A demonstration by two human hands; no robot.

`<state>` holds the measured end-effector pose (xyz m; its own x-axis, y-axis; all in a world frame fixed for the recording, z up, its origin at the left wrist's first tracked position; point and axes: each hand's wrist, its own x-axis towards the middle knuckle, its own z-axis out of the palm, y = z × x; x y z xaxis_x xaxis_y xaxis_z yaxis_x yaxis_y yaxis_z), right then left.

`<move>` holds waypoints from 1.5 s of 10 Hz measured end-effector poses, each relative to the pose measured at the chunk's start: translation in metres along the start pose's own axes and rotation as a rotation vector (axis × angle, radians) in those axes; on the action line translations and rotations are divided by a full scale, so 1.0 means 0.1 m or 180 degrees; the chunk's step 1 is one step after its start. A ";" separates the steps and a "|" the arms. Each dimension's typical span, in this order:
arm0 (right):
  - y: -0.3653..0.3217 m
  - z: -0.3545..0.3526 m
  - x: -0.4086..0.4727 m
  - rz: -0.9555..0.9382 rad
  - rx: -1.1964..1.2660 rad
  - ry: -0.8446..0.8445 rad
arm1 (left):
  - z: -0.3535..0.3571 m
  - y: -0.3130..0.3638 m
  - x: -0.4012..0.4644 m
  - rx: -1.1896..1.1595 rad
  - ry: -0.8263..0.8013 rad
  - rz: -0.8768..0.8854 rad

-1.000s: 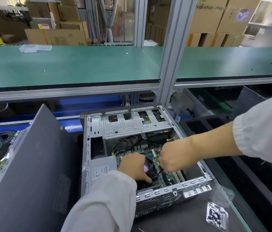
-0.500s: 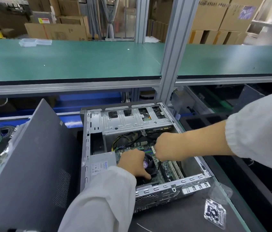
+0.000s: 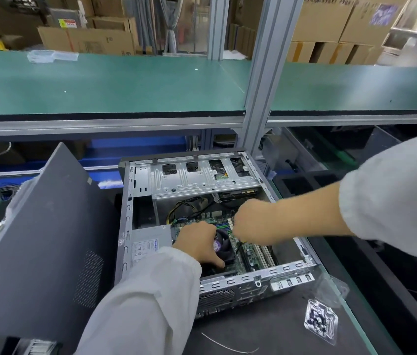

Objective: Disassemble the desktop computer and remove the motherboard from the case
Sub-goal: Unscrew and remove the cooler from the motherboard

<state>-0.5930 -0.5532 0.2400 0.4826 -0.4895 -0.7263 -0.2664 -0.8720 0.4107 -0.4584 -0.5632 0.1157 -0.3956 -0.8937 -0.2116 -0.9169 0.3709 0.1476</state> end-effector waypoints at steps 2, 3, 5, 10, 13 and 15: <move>0.03 0.07 -0.04 0.0282 0.0586 0.0214 | 0.01 -0.01 -0.01 0.0033 0.0001 -0.0010; 0.30 0.07 0.13 0.1226 0.3896 -0.1409 | 0.06 -0.03 -0.03 -0.0086 -0.0059 -0.0018; 0.15 0.20 0.11 0.0260 0.0841 0.0059 | 0.02 0.00 -0.02 -0.0174 -0.0140 -0.0017; 0.14 0.25 0.03 0.0489 0.1123 0.0107 | -0.01 0.02 0.01 0.0127 -0.0200 -0.0008; 0.17 0.10 0.10 0.0739 0.2483 -0.0072 | -0.01 0.01 -0.01 0.0122 -0.0131 -0.0003; 0.32 0.05 0.27 0.0873 0.2921 -0.1109 | 0.02 -0.01 0.01 0.0136 -0.0073 -0.0014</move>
<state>-0.5927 -0.5945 0.2311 0.0779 -0.5194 -0.8510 -0.9390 -0.3251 0.1125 -0.4580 -0.5643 0.1134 -0.3921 -0.8896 -0.2344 -0.9199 0.3778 0.1052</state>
